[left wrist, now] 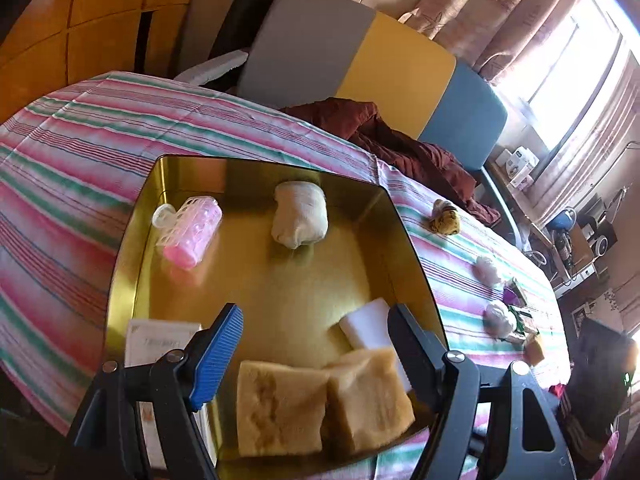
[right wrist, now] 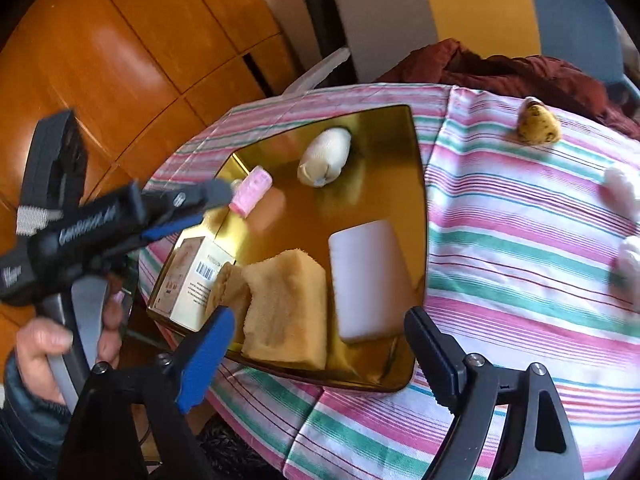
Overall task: Organize objects
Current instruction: 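Withdraw both tools from the tray, then move both tools toward the remaining items beside the tray, then grasp the yellow sock with the left tool while the right grasps the plastic-wrapped roll, then carry sock and wrapped roll to the tray and release the sock with the left tool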
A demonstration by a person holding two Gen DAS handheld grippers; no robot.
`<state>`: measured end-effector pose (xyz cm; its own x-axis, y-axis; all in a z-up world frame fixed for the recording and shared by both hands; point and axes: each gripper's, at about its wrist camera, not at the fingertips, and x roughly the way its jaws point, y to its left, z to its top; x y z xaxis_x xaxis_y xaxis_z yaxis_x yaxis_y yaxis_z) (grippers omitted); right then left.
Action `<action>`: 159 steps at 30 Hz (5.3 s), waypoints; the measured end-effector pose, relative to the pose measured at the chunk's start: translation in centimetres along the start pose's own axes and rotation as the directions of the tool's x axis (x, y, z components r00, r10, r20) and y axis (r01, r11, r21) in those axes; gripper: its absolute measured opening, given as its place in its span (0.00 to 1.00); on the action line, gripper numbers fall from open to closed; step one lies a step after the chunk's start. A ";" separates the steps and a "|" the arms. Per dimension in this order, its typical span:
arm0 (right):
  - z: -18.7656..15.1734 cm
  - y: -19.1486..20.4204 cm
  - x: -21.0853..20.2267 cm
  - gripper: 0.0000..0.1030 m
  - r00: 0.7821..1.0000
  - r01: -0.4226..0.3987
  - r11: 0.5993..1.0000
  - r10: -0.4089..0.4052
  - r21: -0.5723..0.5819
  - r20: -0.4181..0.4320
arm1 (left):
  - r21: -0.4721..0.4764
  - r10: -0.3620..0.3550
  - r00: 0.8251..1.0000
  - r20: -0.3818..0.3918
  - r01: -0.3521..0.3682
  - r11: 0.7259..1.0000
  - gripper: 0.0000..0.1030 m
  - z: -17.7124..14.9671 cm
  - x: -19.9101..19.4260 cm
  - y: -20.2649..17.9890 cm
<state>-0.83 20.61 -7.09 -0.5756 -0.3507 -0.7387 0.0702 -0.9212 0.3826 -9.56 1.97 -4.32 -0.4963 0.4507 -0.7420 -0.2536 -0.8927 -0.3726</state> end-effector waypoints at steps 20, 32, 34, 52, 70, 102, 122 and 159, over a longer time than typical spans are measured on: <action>-0.7 1.2 -2.7 0.98 0.985 0.147 0.988 -0.141 -0.054 0.100 | 0.125 0.192 0.973 0.130 -0.208 0.970 0.74 -3.7 -4.5 -3.1; -0.8 0.7 -2.9 0.99 0.979 0.180 0.983 -0.175 -0.043 0.104 | 0.169 0.209 0.969 0.131 -0.229 0.959 0.74 -4.4 -4.4 -4.2; -0.8 0.5 -2.9 0.99 0.979 0.180 0.983 -0.176 -0.037 0.104 | 0.177 0.208 0.969 0.130 -0.229 0.957 0.74 -4.5 -4.3 -4.5; -1.0 -2.4 -3.7 1.00 0.974 0.201 0.978 -0.205 0.048 0.098 | 0.212 0.197 0.976 0.089 -0.212 0.954 0.74 -4.9 -3.2 -5.6; -2.5 -7.7 -4.3 1.00 0.961 0.261 0.950 -0.273 0.169 0.046 | 0.200 0.131 0.991 0.022 -0.133 0.971 0.73 -4.6 -2.2 -5.8; -2.1 -15.0 -8.1 0.99 0.932 0.349 0.909 -0.362 0.229 0.017 | 0.417 -0.021 1.000 -0.011 0.023 0.909 0.72 -0.6 1.2 -15.5; 10.4 -26.7 -4.7 0.70 0.872 0.487 0.861 -0.489 0.151 -0.024 | 0.415 -0.055 0.980 -0.190 0.131 0.900 0.72 5.9 14.2 -22.0; 8.3 -19.4 -4.5 0.35 0.948 0.317 0.947 -0.318 0.044 0.027 | 0.416 -0.055 0.994 -0.094 0.090 0.905 0.40 6.2 12.2 -22.9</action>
<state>-6.43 41.48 -6.61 -0.5894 -0.0347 -0.8071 -0.1519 -0.9765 0.1529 -14.97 27.94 -1.34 -0.4015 0.4971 -0.7692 -0.6192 -0.7662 -0.1719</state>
